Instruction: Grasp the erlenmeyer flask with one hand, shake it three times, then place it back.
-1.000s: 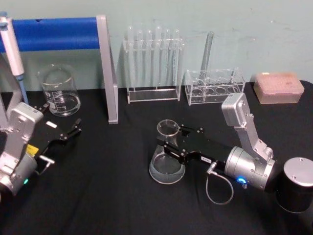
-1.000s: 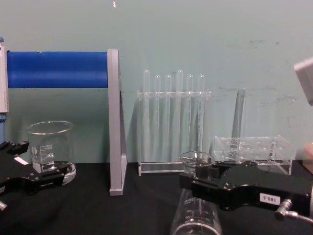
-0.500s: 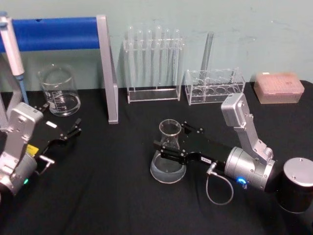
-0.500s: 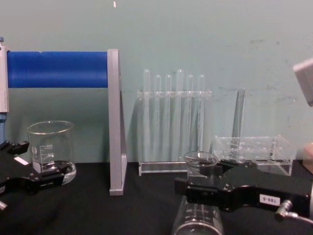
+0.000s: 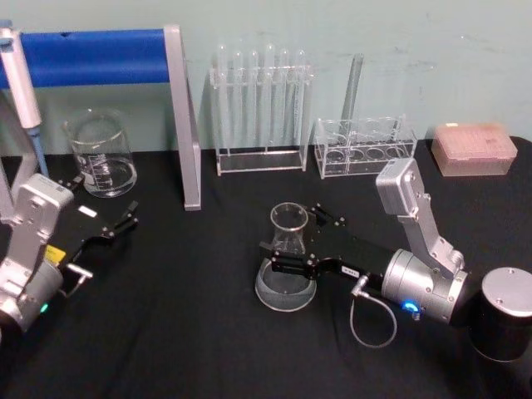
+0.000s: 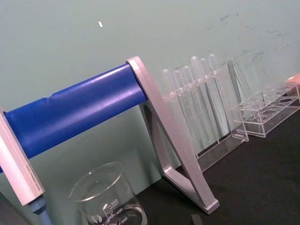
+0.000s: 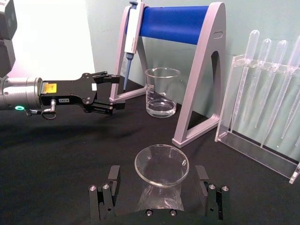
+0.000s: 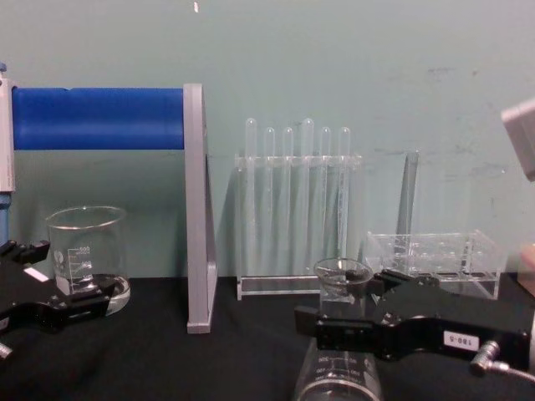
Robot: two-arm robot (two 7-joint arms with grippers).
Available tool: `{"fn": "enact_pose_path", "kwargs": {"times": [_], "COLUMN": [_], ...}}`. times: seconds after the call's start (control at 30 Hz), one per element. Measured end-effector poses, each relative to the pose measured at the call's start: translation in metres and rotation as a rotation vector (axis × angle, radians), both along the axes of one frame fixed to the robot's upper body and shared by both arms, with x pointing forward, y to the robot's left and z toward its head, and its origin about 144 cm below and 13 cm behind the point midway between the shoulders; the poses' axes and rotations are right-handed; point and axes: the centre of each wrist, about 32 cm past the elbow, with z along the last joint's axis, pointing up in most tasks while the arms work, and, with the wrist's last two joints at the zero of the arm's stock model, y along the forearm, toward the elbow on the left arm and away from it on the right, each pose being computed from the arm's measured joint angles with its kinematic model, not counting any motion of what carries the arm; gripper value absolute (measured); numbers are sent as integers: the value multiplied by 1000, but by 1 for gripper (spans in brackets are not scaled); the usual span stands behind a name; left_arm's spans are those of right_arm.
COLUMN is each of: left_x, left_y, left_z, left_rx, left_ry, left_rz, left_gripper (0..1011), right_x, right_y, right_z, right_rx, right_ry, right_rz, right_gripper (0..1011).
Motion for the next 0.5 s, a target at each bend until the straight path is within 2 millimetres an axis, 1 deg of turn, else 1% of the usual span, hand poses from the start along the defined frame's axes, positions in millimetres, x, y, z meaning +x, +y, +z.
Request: {"fn": "enact_pose_path", "kwargs": {"times": [0.3, 0.5], "left_x": [0, 0], "left_y": [0, 0], "left_z": [0, 0], "left_rx": [0, 0], "left_ry": [0, 0], "left_rz": [0, 0], "left_gripper": [1001, 1001], "right_x": [-3, -14], "right_y": [-4, -14], "right_z": [3, 6], "right_rx": [-20, -35], "right_ry": [13, 25], "right_rz": [-12, -6], "right_gripper": [1000, 1000]}}
